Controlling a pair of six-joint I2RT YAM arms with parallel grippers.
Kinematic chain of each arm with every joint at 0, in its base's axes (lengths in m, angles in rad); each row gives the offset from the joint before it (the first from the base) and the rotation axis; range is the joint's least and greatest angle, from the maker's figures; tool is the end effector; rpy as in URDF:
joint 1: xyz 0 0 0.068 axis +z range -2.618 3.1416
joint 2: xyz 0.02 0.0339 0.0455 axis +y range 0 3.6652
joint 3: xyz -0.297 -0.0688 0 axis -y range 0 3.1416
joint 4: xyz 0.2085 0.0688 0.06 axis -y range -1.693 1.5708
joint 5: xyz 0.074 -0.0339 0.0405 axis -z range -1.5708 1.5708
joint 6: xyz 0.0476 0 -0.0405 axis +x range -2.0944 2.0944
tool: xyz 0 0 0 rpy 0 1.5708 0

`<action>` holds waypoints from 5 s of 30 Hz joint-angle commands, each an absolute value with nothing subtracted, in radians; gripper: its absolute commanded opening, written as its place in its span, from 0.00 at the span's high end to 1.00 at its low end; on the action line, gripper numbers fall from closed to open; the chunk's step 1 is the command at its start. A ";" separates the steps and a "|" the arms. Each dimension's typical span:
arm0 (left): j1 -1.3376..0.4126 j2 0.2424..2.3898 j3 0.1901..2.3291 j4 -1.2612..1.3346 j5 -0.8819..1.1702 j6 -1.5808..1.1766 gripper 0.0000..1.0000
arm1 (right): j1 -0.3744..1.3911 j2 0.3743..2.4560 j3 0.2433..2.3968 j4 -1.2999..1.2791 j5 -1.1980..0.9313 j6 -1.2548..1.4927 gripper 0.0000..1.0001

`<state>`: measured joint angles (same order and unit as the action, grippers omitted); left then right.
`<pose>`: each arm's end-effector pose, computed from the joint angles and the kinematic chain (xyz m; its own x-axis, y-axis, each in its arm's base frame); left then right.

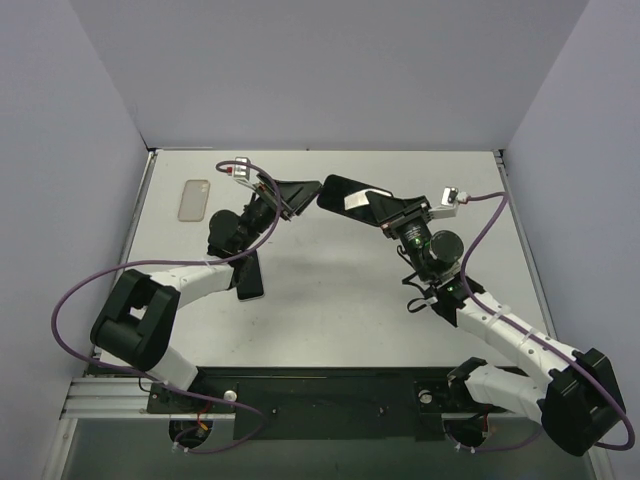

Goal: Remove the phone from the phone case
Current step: Pick up the phone at the center of the board, then remove the phone case from the phone.

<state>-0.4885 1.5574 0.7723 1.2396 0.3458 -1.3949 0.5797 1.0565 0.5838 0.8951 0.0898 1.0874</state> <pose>0.2685 -0.1610 0.3577 -0.6316 -0.7133 -0.3037 0.5060 -0.0825 -0.8586 0.1676 0.1047 0.3803 -0.2631 0.8818 -0.3914 -0.5254 0.2093 0.8247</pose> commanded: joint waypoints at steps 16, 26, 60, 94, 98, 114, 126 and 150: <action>-0.522 1.661 0.856 1.537 0.540 -1.519 0.46 | 0.609 1.040 0.707 1.025 0.009 1.065 1.00; -0.520 1.712 0.965 1.517 0.711 -1.513 0.94 | 0.571 0.954 0.799 0.445 -0.266 0.771 0.74; -0.474 1.626 1.060 1.328 0.827 -1.486 0.23 | 0.502 0.951 0.822 0.380 -0.591 0.867 1.00; -0.476 1.735 1.081 1.641 0.825 -1.704 0.99 | 0.620 1.060 0.825 0.548 -0.661 0.930 0.79; -0.477 1.732 1.112 1.643 0.885 -1.704 1.00 | 0.612 1.002 0.864 0.277 -0.643 0.815 0.43; -0.491 1.707 1.163 1.641 0.960 -1.741 1.00 | 0.577 0.994 0.931 0.230 -0.965 0.701 0.78; -0.518 1.664 1.151 1.641 0.888 -2.006 1.00 | 0.721 0.977 1.067 -0.153 -0.669 0.212 1.00; -0.729 1.353 1.104 1.640 0.888 -2.037 1.00 | 0.729 1.052 0.989 -0.078 -0.646 0.078 1.00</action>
